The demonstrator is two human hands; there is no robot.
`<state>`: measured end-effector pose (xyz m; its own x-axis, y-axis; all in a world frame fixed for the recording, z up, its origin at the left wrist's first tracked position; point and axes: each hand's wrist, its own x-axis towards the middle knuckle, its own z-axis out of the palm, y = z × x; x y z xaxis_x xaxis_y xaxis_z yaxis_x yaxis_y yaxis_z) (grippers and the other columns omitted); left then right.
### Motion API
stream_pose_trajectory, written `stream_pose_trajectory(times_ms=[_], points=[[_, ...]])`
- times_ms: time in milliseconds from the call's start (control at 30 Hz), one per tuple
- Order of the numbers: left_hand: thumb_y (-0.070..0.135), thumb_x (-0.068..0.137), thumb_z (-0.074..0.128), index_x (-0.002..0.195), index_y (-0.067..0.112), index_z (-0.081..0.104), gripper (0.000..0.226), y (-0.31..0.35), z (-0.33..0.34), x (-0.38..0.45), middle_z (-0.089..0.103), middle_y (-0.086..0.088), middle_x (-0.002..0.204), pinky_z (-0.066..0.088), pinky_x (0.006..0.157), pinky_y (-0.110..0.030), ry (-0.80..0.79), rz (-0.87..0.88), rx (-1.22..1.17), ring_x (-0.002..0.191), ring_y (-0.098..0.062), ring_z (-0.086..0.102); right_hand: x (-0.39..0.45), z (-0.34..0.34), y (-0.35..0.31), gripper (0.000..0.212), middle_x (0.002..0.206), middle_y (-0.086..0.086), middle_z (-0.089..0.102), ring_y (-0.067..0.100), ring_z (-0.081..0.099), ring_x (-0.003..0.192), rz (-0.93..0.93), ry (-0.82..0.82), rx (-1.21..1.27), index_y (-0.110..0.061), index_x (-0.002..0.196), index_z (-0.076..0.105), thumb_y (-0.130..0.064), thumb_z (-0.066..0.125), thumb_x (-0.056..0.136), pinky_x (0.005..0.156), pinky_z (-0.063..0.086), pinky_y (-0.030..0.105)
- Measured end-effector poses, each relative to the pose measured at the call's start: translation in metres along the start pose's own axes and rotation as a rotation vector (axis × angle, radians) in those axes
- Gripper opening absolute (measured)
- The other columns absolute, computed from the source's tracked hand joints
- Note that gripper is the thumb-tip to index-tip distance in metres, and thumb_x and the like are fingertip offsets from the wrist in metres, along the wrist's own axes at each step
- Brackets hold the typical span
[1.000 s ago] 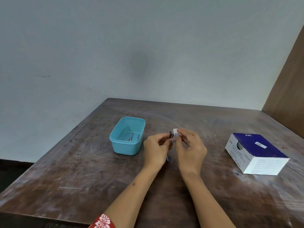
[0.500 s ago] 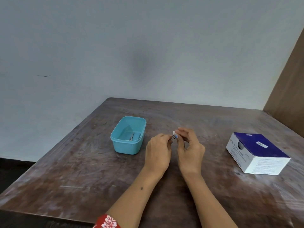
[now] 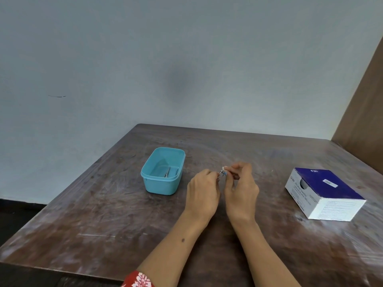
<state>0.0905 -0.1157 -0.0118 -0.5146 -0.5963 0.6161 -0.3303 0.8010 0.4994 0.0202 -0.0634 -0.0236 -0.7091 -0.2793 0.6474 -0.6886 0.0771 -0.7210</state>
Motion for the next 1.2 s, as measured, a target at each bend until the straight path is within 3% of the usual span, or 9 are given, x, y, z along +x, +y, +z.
stream_pose_trajectory(times_ms=[200, 400, 533, 700, 867, 1200], points=[[0.012, 0.089, 0.057, 0.083, 0.008, 0.067, 0.012, -0.002, -0.005, 0.0, 0.064, -0.007, 0.081, 0.047, 0.061, -0.029, -0.014, 0.065, 0.017, 0.071, -0.018, 0.057, -0.004, 0.003, -0.004, 0.004, 0.088, 0.002, 0.061, 0.017, 0.059, 0.079, -0.119, -0.119, -0.082, -0.012, 0.093, 0.054, -0.01, 0.057, 0.091, 0.067, 0.052, 0.033], [0.004, 0.078, 0.065, 0.07, 0.007, 0.064, 0.009, -0.002, 0.006, 0.0, 0.059, -0.007, 0.067, 0.04, 0.05, -0.029, -0.016, 0.083, 0.099, 0.06, -0.023, 0.057, -0.002, 0.0, -0.005, 0.014, 0.082, 0.001, 0.059, 0.02, 0.057, 0.073, 0.004, -0.035, -0.058, -0.019, 0.089, 0.043, -0.01, 0.053, 0.092, 0.063, 0.047, 0.037], [0.01, 0.083, 0.062, 0.089, 0.012, 0.073, 0.013, -0.006, 0.006, 0.002, 0.069, -0.005, 0.075, 0.05, 0.063, -0.033, -0.018, -0.046, -0.132, 0.068, -0.018, 0.062, 0.001, -0.001, 0.001, 0.021, 0.083, -0.007, 0.06, 0.015, 0.062, 0.076, 0.101, 0.027, 0.025, -0.017, 0.095, 0.044, 0.0, 0.054, 0.089, 0.066, 0.047, 0.028], [0.006, 0.083, 0.065, 0.097, 0.011, 0.074, 0.018, -0.01, 0.002, 0.007, 0.074, -0.002, 0.08, 0.057, 0.067, -0.02, -0.049, -0.246, -0.474, 0.069, -0.006, 0.069, 0.0, 0.001, -0.002, 0.031, 0.083, -0.009, 0.065, 0.0, 0.064, 0.078, 0.098, -0.058, 0.142, -0.022, 0.096, 0.045, 0.0, 0.062, 0.084, 0.068, 0.048, 0.008], [0.001, 0.083, 0.065, 0.099, 0.007, 0.072, 0.019, -0.01, 0.003, 0.008, 0.073, -0.003, 0.079, 0.057, 0.066, -0.021, -0.109, -0.337, -0.637, 0.07, -0.01, 0.071, 0.0, -0.001, 0.0, 0.03, 0.081, -0.015, 0.066, -0.001, 0.065, 0.078, 0.117, -0.041, 0.18, -0.021, 0.094, 0.05, 0.002, 0.064, 0.081, 0.07, 0.051, 0.013], [-0.003, 0.081, 0.064, 0.1, 0.007, 0.071, 0.022, -0.008, 0.001, 0.008, 0.069, 0.008, 0.075, 0.054, 0.062, -0.014, -0.16, -0.372, -0.719, 0.07, -0.003, 0.07, 0.001, -0.003, -0.004, 0.026, 0.08, -0.016, 0.063, 0.001, 0.064, 0.077, 0.129, -0.012, 0.178, -0.022, 0.092, 0.051, -0.001, 0.064, 0.083, 0.071, 0.052, 0.014]])
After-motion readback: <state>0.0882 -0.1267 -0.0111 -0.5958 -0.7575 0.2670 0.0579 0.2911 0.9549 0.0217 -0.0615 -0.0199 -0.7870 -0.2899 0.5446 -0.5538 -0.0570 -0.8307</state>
